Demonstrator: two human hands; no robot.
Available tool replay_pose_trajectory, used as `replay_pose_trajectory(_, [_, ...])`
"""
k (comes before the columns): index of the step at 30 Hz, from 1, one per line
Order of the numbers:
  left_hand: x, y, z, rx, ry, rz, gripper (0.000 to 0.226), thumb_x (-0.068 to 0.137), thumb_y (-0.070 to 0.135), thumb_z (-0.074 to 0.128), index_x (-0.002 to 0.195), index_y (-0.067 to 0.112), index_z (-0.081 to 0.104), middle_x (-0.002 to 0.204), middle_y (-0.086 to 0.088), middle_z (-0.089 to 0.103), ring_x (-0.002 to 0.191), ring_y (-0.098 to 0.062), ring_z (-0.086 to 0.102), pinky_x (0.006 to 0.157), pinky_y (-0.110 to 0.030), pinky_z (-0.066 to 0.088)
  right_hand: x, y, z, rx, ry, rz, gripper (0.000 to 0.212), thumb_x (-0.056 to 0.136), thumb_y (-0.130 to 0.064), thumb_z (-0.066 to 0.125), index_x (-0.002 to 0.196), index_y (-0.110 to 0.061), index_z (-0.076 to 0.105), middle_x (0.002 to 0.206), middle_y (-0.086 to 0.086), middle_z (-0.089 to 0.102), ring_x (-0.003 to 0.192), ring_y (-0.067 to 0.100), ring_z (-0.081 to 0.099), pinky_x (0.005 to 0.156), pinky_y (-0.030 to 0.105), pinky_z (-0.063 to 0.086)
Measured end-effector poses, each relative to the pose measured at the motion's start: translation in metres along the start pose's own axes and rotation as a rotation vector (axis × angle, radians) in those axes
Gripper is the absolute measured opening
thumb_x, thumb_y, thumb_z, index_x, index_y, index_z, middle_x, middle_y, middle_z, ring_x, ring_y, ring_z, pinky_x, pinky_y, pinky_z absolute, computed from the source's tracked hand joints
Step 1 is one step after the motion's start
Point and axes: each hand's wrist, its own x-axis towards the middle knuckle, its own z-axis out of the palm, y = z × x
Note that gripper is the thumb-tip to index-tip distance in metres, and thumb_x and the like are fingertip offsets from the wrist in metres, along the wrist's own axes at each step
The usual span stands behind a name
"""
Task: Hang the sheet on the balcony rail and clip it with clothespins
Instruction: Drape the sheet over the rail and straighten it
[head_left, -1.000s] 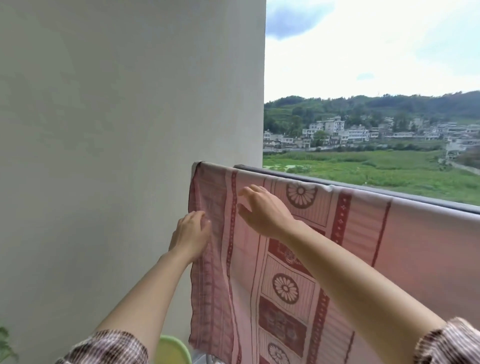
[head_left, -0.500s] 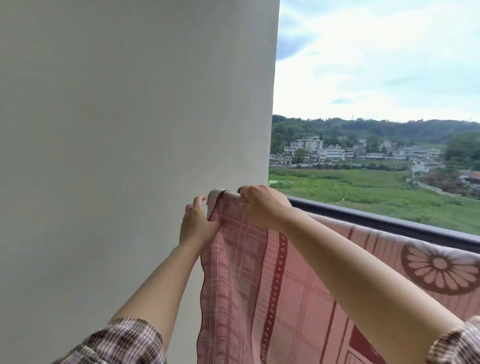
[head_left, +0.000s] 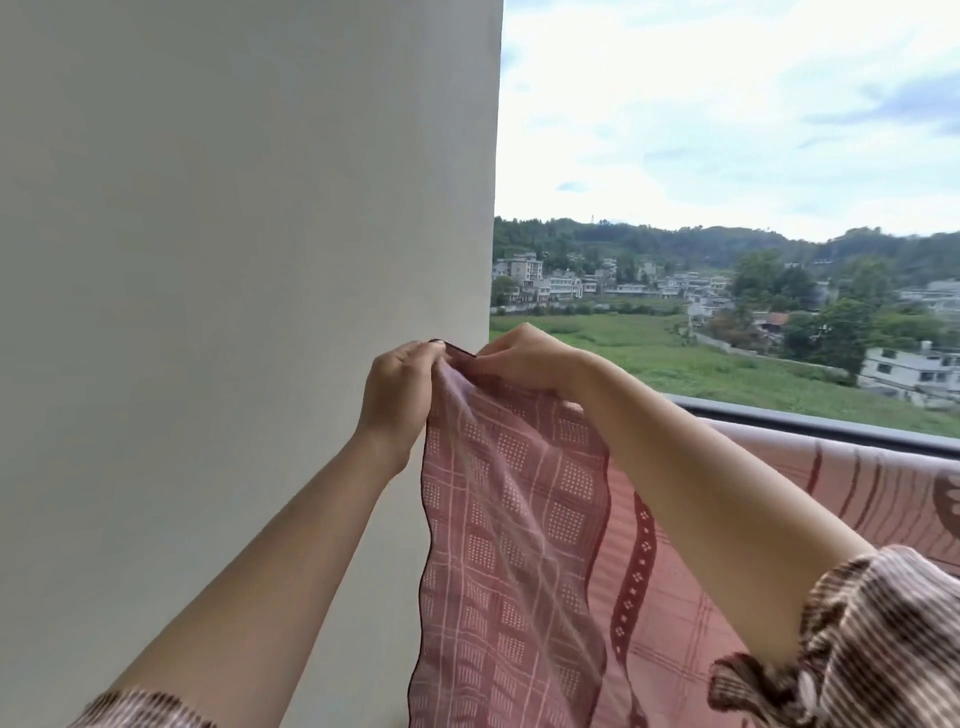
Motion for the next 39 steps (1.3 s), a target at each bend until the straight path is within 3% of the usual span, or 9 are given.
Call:
replay_pose_trajectory(3, [0.001, 0.011, -0.005, -0.128, -0.041, -0.010, 0.037, 0.091, 0.022, 0.047, 0.062, 0.013, 0.068, 0.069, -0.010, 0.066, 0.067, -0.024, 0.060, 0.065, -0.032, 0.046, 0.006, 0.003, -0.009, -0.048, -0.028, 0.064, 0.036, 0.086, -0.034, 0.066, 0.110, -0.007, 0.070, 0.092, 0.008, 0.065, 0.078, 0.014, 0.055, 0.073, 0.027, 0.050])
replay_pose_trajectory(7, [-0.009, 0.013, -0.015, -0.193, -0.103, -0.020, 0.029, 0.090, 0.023, 0.048, 0.072, 0.003, 0.059, 0.071, -0.013, 0.047, 0.066, -0.023, 0.044, 0.062, -0.033, 0.037, 0.013, -0.006, -0.017, -0.457, -0.080, 0.085, 0.031, 0.093, -0.023, 0.056, 0.113, -0.002, 0.066, 0.085, 0.007, 0.059, 0.060, 0.014, 0.050, 0.048, 0.018, 0.041])
replay_pose_trajectory(11, [-0.022, 0.003, -0.031, -0.297, -0.209, -0.059, 0.035, 0.091, 0.017, 0.044, 0.072, 0.002, 0.069, 0.069, -0.010, 0.058, 0.066, -0.018, 0.054, 0.059, -0.026, 0.041, 0.016, -0.037, -0.031, -0.377, -0.082, 0.068, 0.024, 0.088, -0.015, 0.066, 0.105, 0.002, 0.070, 0.054, -0.004, 0.065, 0.044, 0.004, 0.059, 0.050, 0.017, 0.045])
replay_pose_trajectory(12, [-0.025, -0.001, -0.035, -0.342, -0.230, -0.102, 0.037, 0.091, 0.016, 0.044, 0.066, 0.010, 0.070, 0.066, -0.004, 0.061, 0.064, -0.014, 0.056, 0.058, -0.023, 0.043, 0.018, -0.042, -0.028, -0.305, -0.053, 0.027, 0.023, 0.088, -0.012, 0.066, 0.108, -0.002, 0.070, 0.056, -0.008, 0.068, 0.050, 0.000, 0.063, 0.055, 0.016, 0.049])
replay_pose_trajectory(16, [-0.027, -0.031, -0.059, -0.301, -0.242, -0.316, 0.024, 0.077, 0.021, 0.051, 0.054, 0.017, 0.055, 0.056, 0.000, 0.048, 0.054, -0.015, 0.046, 0.054, -0.029, 0.035, 0.020, -0.035, 0.002, -0.303, -0.146, -0.043, 0.040, 0.091, -0.026, 0.062, 0.130, -0.017, 0.057, 0.128, 0.003, 0.061, 0.115, 0.021, 0.060, 0.098, 0.031, 0.047])
replay_pose_trajectory(21, [-0.022, -0.061, -0.075, 0.133, -0.541, -0.491, 0.022, 0.083, 0.028, 0.050, 0.073, 0.014, 0.064, 0.073, -0.006, 0.065, 0.066, -0.020, 0.061, 0.069, -0.034, 0.052, 0.014, -0.014, -0.001, -0.180, -0.160, 0.066, 0.032, 0.098, -0.028, 0.048, 0.123, -0.012, 0.061, 0.126, 0.010, 0.061, 0.113, 0.029, 0.059, 0.090, 0.038, 0.048])
replay_pose_trajectory(25, [-0.005, -0.047, -0.044, 0.150, -0.491, -0.281, 0.033, 0.083, 0.040, 0.063, 0.104, 0.015, 0.063, 0.098, -0.006, 0.072, 0.090, -0.021, 0.068, 0.081, -0.036, 0.054, 0.009, -0.002, -0.018, -0.128, -0.205, 0.073, 0.035, 0.091, -0.003, 0.049, 0.119, -0.016, 0.065, 0.120, 0.000, 0.063, 0.107, 0.016, 0.059, 0.088, 0.034, 0.052])
replay_pose_trajectory(31, [0.014, -0.031, -0.005, 0.605, -0.084, 0.296, 0.032, 0.082, 0.045, 0.067, 0.097, 0.018, 0.059, 0.089, -0.001, 0.066, 0.078, -0.016, 0.061, 0.065, -0.026, 0.044, 0.015, 0.004, -0.021, -0.153, -0.139, 0.029, 0.025, 0.086, -0.011, 0.068, 0.110, -0.012, 0.072, 0.102, 0.007, 0.073, 0.083, 0.013, 0.068, 0.066, 0.021, 0.058])
replay_pose_trajectory(39, [0.033, -0.022, 0.004, 0.734, -0.078, 0.404, 0.020, 0.087, 0.026, 0.063, 0.094, 0.009, 0.070, 0.102, -0.009, 0.062, 0.093, -0.025, 0.059, 0.076, -0.031, 0.045, 0.037, 0.004, -0.010, -0.313, -0.224, 0.078, 0.024, 0.086, -0.011, 0.066, 0.105, -0.023, 0.073, 0.098, 0.001, 0.072, 0.089, 0.018, 0.067, 0.062, 0.021, 0.055])
